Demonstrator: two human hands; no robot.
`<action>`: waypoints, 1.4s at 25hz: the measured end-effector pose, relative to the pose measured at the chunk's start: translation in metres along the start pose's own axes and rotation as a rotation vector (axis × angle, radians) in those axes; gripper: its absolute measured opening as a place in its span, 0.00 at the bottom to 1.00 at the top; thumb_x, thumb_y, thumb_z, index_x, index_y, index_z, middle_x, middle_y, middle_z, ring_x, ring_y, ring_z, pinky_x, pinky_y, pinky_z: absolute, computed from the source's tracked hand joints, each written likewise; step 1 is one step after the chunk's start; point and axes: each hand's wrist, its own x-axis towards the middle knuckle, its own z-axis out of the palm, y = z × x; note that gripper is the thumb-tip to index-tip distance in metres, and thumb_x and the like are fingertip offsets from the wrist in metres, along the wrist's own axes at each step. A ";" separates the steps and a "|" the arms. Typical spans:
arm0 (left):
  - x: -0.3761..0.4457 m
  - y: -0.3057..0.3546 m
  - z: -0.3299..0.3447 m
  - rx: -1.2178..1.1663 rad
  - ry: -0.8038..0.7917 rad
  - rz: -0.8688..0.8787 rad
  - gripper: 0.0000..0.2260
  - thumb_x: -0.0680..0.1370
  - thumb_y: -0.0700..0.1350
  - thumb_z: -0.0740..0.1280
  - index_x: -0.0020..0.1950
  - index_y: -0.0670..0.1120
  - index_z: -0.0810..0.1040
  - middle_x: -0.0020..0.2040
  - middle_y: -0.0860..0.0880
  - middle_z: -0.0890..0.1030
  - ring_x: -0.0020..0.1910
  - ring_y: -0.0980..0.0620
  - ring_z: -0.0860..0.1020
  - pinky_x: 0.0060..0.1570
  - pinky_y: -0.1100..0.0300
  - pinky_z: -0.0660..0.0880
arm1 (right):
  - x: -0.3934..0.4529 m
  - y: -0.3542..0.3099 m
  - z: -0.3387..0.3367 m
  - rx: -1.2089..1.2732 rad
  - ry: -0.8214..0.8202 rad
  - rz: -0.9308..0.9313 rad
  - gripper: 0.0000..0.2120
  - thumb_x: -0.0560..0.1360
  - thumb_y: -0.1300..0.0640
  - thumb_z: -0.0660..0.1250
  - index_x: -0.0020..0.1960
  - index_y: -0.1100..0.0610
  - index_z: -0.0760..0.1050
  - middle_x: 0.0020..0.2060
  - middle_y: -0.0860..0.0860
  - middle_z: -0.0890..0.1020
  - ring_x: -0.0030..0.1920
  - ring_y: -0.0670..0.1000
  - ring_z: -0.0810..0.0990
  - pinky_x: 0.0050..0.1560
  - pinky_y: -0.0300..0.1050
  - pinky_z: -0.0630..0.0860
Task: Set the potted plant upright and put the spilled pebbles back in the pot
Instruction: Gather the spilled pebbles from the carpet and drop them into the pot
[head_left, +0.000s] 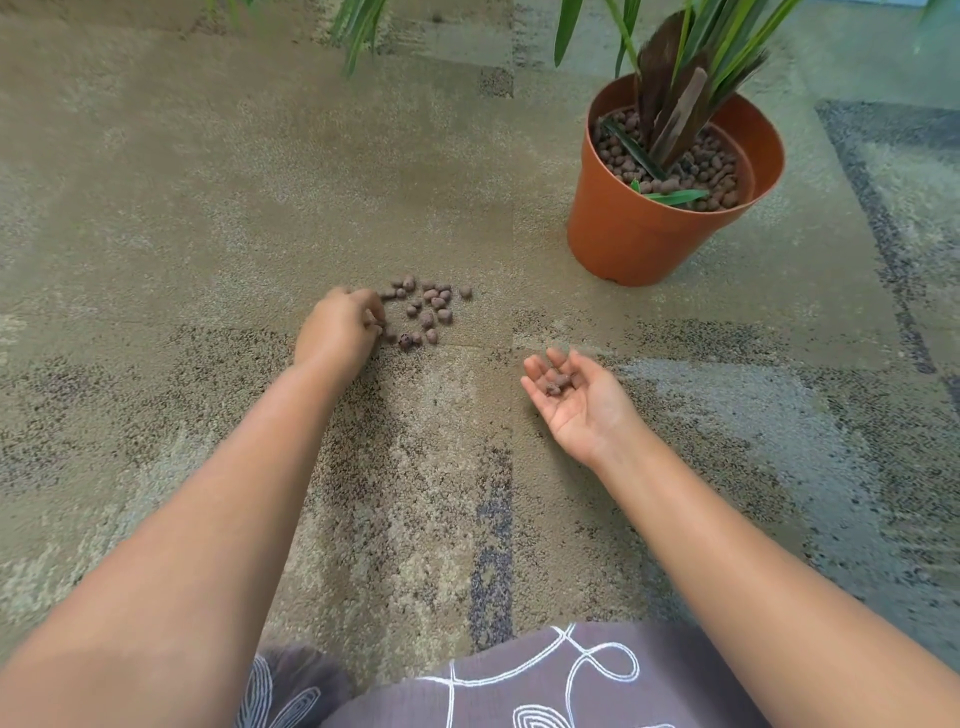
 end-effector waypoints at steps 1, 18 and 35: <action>-0.001 -0.001 0.000 -0.059 0.038 -0.003 0.04 0.76 0.39 0.65 0.48 0.46 0.78 0.53 0.44 0.76 0.47 0.46 0.76 0.40 0.58 0.71 | -0.001 0.000 -0.001 -0.003 0.005 0.004 0.11 0.80 0.57 0.56 0.50 0.62 0.74 0.42 0.57 0.81 0.44 0.53 0.82 0.43 0.49 0.82; -0.030 0.097 0.015 -0.241 -0.275 0.361 0.07 0.74 0.40 0.67 0.49 0.49 0.79 0.45 0.52 0.76 0.39 0.57 0.73 0.37 0.69 0.68 | -0.010 -0.002 0.009 0.017 -0.018 -0.017 0.14 0.81 0.54 0.54 0.53 0.63 0.74 0.43 0.57 0.79 0.45 0.51 0.80 0.50 0.50 0.80; 0.039 0.005 0.017 -0.019 0.045 0.147 0.17 0.76 0.35 0.62 0.64 0.46 0.74 0.61 0.43 0.73 0.59 0.41 0.73 0.57 0.49 0.71 | -0.005 0.010 -0.007 -0.183 -0.191 0.099 0.16 0.79 0.55 0.57 0.59 0.64 0.73 0.44 0.58 0.82 0.47 0.54 0.82 0.51 0.47 0.80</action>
